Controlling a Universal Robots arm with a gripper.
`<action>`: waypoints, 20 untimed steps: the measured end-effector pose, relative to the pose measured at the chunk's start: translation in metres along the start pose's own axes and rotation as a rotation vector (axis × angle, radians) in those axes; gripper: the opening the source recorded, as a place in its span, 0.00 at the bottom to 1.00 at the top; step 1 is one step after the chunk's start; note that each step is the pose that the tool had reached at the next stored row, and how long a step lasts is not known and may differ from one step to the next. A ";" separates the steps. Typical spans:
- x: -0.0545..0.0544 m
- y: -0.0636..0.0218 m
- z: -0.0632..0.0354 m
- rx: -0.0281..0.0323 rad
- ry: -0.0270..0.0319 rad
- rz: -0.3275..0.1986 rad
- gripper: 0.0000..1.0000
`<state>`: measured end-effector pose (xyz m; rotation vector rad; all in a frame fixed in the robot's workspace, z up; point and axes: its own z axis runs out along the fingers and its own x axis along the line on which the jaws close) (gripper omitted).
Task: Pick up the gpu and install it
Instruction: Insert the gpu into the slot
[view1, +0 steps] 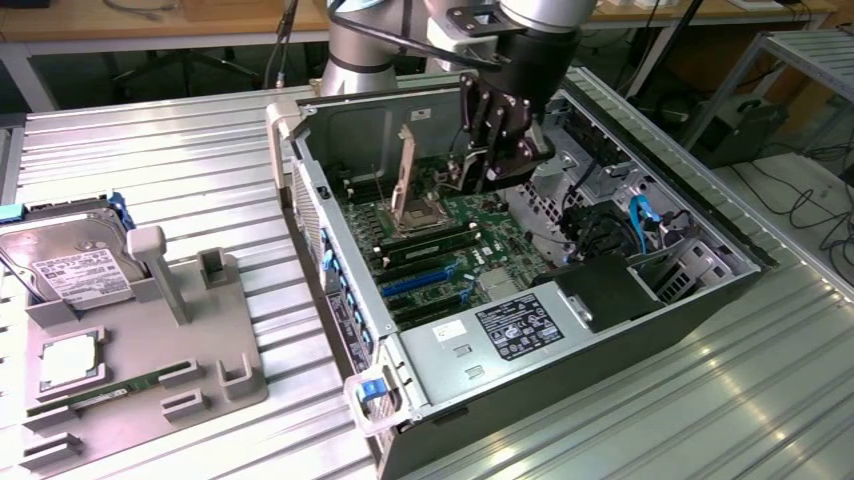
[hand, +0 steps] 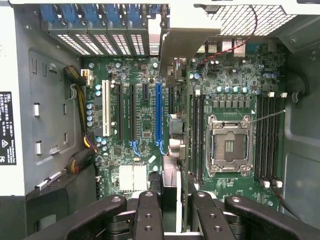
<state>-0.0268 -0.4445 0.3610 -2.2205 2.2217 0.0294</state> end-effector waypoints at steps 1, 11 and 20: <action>0.000 0.0000 0.0006 -0.0001 -0.0001 0.000 0.28; 0.000 -0.0001 0.0071 -0.0004 -0.0001 0.000 0.28; 0.000 -0.0001 0.0123 -0.0020 -0.0001 0.000 0.28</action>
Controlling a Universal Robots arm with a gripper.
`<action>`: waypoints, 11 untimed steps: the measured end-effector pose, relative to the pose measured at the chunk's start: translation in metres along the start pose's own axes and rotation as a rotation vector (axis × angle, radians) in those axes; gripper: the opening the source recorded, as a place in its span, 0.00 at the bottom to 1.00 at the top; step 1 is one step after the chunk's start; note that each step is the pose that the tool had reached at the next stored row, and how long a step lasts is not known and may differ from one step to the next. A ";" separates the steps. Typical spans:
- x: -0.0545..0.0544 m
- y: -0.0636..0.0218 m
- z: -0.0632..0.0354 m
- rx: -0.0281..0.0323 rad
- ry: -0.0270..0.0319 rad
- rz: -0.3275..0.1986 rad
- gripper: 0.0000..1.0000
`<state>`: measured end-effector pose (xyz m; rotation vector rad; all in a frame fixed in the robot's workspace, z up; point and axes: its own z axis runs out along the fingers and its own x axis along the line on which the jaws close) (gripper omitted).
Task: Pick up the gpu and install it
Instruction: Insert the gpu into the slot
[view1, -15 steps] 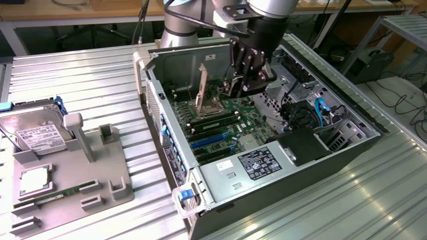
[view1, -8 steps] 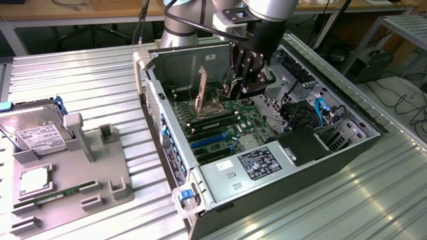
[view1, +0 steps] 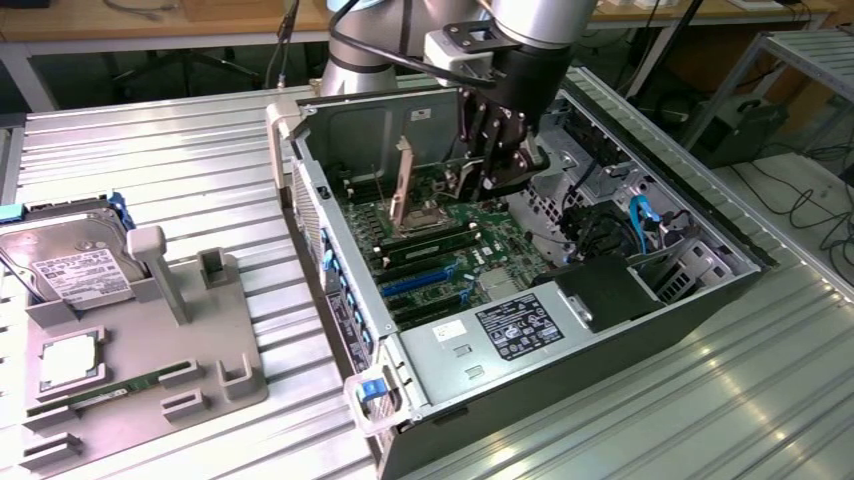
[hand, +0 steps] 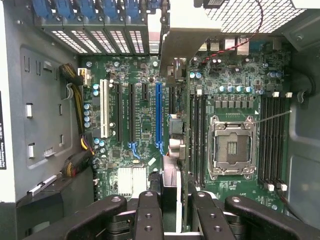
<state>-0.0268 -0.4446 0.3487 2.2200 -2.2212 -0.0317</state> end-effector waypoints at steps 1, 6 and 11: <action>0.000 0.0000 0.0007 -0.0001 0.0001 0.000 0.28; 0.000 -0.0001 0.0036 -0.0003 0.0000 0.000 0.28; 0.000 -0.0001 0.0066 -0.0004 0.0000 0.000 0.28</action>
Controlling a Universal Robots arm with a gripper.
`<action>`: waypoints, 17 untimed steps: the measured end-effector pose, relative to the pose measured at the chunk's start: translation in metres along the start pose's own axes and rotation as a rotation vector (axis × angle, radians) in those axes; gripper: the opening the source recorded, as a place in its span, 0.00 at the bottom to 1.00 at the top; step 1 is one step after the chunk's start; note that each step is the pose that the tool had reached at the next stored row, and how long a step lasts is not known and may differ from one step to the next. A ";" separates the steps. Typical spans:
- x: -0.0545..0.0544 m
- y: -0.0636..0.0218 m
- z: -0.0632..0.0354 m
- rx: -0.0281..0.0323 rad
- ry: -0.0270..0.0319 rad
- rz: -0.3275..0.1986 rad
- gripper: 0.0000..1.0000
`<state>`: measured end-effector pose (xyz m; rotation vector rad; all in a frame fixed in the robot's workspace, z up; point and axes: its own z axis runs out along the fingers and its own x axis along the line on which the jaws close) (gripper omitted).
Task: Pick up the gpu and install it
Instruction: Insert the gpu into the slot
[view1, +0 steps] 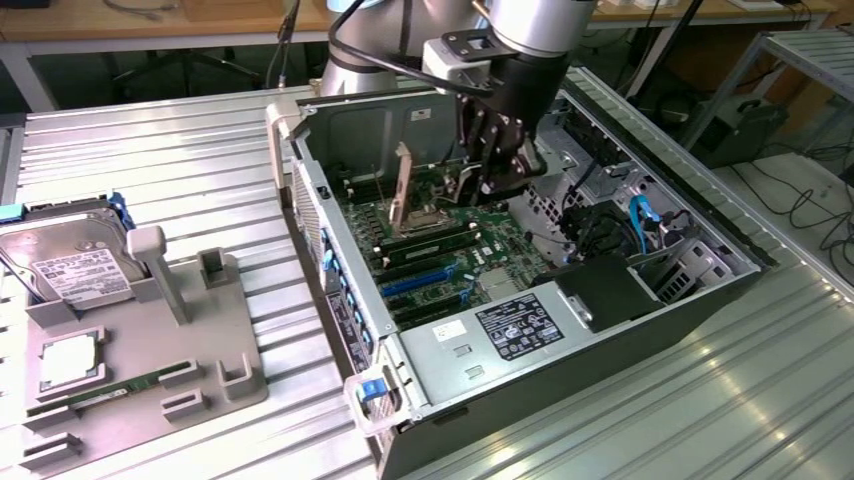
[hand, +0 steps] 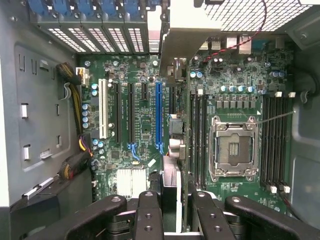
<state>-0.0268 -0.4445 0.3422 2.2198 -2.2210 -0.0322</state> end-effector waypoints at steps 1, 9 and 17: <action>0.000 0.0000 0.0007 0.0000 0.0000 0.000 0.28; 0.000 -0.0001 0.0066 -0.0044 0.0001 0.000 0.28; 0.001 0.0016 0.0131 0.0154 -0.0035 -0.003 0.28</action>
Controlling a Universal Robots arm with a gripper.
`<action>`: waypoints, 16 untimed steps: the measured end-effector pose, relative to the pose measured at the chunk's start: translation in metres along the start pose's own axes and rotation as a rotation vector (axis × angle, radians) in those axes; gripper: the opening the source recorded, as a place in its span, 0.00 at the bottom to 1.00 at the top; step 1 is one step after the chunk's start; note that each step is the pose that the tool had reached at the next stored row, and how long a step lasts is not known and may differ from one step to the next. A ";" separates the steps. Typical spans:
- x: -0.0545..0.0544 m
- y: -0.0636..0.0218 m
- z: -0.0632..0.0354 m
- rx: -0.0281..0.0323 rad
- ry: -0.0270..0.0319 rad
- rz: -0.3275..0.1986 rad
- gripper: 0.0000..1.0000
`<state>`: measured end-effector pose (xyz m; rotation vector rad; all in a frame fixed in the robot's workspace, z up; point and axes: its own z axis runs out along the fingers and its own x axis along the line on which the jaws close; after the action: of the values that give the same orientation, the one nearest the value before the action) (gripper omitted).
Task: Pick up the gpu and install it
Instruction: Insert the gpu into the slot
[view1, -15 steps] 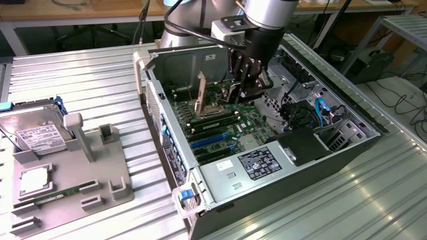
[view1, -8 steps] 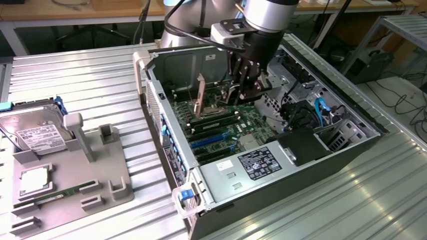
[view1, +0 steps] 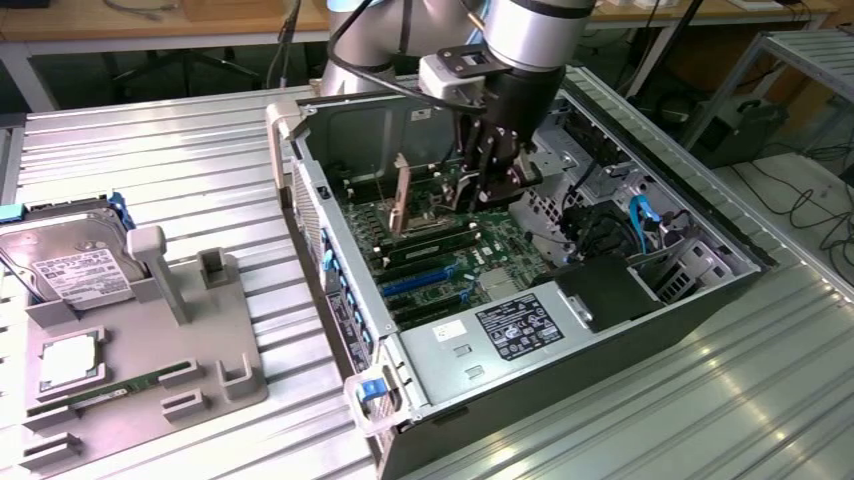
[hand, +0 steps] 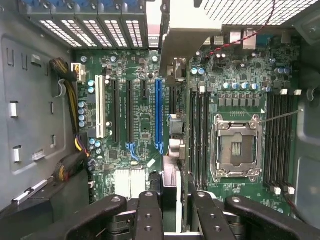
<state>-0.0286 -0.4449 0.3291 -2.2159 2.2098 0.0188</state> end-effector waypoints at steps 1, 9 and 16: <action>0.000 0.0000 0.0021 0.0001 -0.0001 -0.001 0.28; 0.000 -0.0006 0.0166 -0.0049 -0.0007 -0.002 0.28; -0.002 0.0125 0.0330 -0.0052 0.0204 -0.003 0.28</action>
<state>-0.0411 -0.4420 0.2961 -2.2315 2.2198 0.0019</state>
